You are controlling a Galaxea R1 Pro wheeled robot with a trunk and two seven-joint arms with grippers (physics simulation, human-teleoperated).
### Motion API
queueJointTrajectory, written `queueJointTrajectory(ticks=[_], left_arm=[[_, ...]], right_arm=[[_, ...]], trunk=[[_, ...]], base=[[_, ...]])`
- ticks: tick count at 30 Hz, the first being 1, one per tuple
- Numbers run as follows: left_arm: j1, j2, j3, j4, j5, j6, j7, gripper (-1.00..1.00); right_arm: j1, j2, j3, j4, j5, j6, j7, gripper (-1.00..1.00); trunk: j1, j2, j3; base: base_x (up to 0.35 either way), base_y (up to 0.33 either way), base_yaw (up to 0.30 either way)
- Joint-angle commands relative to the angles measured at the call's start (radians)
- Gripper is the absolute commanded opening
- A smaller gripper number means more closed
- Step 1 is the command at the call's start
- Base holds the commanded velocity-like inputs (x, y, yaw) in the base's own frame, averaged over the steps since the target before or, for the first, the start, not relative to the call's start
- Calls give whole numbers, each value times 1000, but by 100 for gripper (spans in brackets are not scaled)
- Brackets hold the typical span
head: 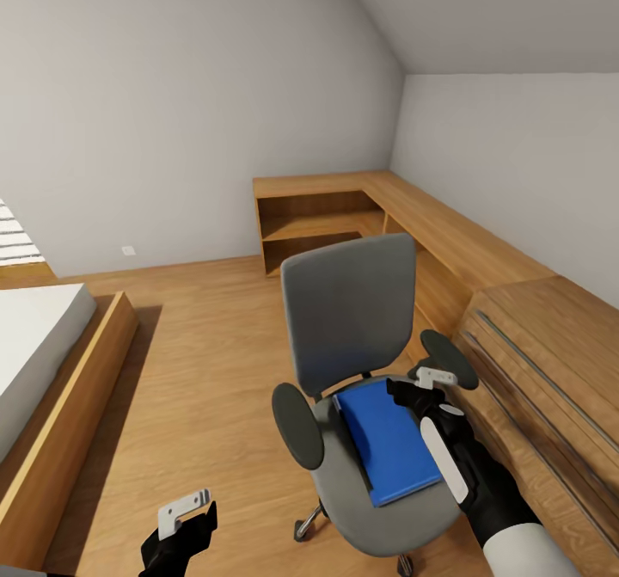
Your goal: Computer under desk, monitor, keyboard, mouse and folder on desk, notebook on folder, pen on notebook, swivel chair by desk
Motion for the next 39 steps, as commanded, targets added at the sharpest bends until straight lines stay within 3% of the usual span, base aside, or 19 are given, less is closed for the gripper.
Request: queueJointTrajectory(ticks=[1, 9, 39], left_arm=[[-2, 0, -2, -2, 0, -1, 4, 100], [-2, 2, 0, 0, -1, -1, 5, 100], [-2, 2, 0, 13, 2, -28, 4, 100]], right_arm=[[-1, -1, 4, 1, -10, 3, -10, 100], [-1, -2, 5, 27, -10, 2, -8, 100], [-1, -7, -2, 47, -9, 1, -5, 100]], trunk=[[0, -1, -1], [0, -1, -1], [115, -211, -95]], base=[[17, 0, 0], [7, 0, 0], [0, 0, 0]])
